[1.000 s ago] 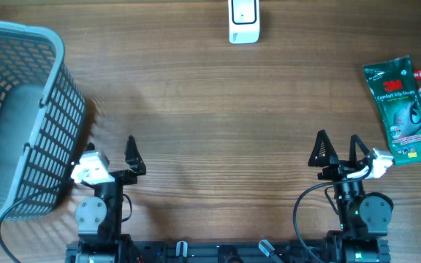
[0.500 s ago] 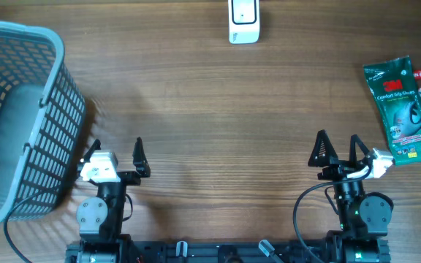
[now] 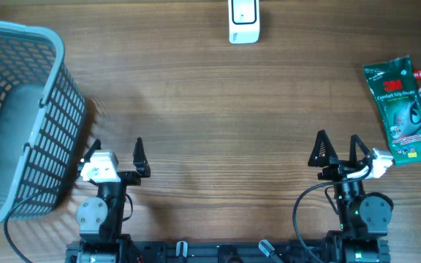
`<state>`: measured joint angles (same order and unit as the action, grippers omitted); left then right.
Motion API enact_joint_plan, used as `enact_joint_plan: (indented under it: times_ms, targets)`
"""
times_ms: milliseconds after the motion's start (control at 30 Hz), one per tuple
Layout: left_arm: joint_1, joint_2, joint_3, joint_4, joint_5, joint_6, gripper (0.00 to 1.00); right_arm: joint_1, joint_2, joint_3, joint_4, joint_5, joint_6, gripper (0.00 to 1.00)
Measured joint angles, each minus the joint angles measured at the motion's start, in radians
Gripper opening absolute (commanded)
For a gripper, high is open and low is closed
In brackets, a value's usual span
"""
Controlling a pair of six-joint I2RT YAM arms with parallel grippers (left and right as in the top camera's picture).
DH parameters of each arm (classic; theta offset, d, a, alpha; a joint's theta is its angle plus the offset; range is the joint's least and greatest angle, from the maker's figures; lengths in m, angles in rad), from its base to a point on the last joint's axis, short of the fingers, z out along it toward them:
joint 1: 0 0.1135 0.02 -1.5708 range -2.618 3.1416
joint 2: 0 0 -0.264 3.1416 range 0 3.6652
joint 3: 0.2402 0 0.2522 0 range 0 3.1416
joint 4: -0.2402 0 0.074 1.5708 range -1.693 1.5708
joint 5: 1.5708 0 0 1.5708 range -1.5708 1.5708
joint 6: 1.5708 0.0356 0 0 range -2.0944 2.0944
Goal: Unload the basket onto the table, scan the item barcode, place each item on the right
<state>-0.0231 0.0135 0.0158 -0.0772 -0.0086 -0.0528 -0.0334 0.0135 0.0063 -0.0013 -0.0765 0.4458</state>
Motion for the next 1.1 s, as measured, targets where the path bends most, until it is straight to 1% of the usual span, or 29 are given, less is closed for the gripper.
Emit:
enact_joint_plan:
  times_ms: [67, 300, 400, 600, 1100]
  targets:
    - [0.000, 0.000, 0.000, 0.000, 0.000, 0.000, 1.00, 0.000, 0.000, 0.000, 0.000, 0.000, -0.046, 1.00]
    - [0.000, 0.000, 0.000, 0.000, 0.000, 0.000, 1.00, 0.027, 0.000, 0.000, 0.000, 0.000, -0.352, 1.00]
    - [0.000, 0.000, 0.000, 0.000, 0.000, 0.000, 1.00, 0.031, 0.000, 0.000, 0.000, 0.000, -0.429, 1.00]
    - [0.000, 0.000, 0.000, 0.000, 0.000, 0.000, 1.00, 0.031, 0.000, 0.000, 0.000, 0.000, -0.474, 1.00]
    - [0.000, 0.000, 0.000, 0.000, 0.000, 0.000, 1.00, 0.031, 0.000, 0.000, 0.000, 0.000, -0.478, 1.00]
